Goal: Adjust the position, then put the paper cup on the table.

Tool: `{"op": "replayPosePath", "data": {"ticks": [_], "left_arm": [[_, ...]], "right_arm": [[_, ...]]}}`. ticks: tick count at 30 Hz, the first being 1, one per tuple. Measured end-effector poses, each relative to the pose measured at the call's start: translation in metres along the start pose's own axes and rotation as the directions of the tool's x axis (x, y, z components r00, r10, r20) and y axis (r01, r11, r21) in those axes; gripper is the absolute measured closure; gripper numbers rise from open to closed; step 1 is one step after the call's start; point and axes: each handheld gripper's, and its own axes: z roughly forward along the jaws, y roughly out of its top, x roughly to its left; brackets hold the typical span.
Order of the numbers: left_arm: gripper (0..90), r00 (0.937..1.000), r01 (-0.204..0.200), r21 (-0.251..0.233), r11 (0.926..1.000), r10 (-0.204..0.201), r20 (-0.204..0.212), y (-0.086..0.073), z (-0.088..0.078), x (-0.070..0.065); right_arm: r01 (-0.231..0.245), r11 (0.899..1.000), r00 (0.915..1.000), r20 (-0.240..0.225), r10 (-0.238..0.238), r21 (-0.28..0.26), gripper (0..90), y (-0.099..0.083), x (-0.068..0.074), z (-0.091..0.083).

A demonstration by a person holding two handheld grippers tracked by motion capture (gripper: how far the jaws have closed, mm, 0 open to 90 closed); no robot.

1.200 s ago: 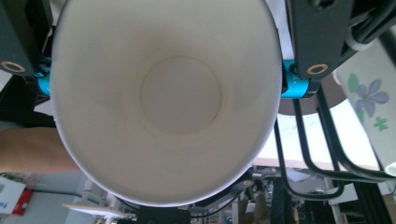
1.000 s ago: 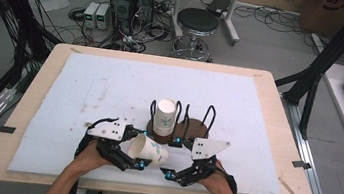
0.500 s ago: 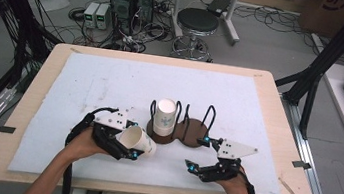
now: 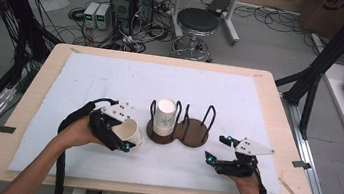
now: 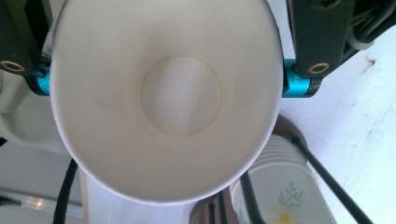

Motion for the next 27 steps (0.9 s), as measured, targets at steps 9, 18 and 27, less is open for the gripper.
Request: {"op": "replayPosePath", "data": {"ticks": [9, 18, 27], "left_arm": [[30.2, 0.9999, 0.009, 0.124, 0.9923, -0.008, -0.014, 0.006, 0.001, 0.015], [30.2, 0.9997, 0.008, 0.180, 0.9836, -0.004, -0.024, 0.012, 0.001, 0.025], [30.3, 0.9996, 0.005, 0.187, 0.9824, 0.001, -0.029, 0.014, -0.001, 0.029]], "right_arm": [[-0.053, 0.998, 0.9910, 0.124, 0.050, 0.017, 20.3, -0.007, -0.013, 0.001], [-0.070, 0.997, 0.9843, 0.164, 0.064, 0.029, 20.3, -0.014, -0.018, 0.005], [-0.081, 0.996, 0.9816, 0.176, 0.074, 0.033, 20.3, -0.014, -0.018, 0.006]]}}
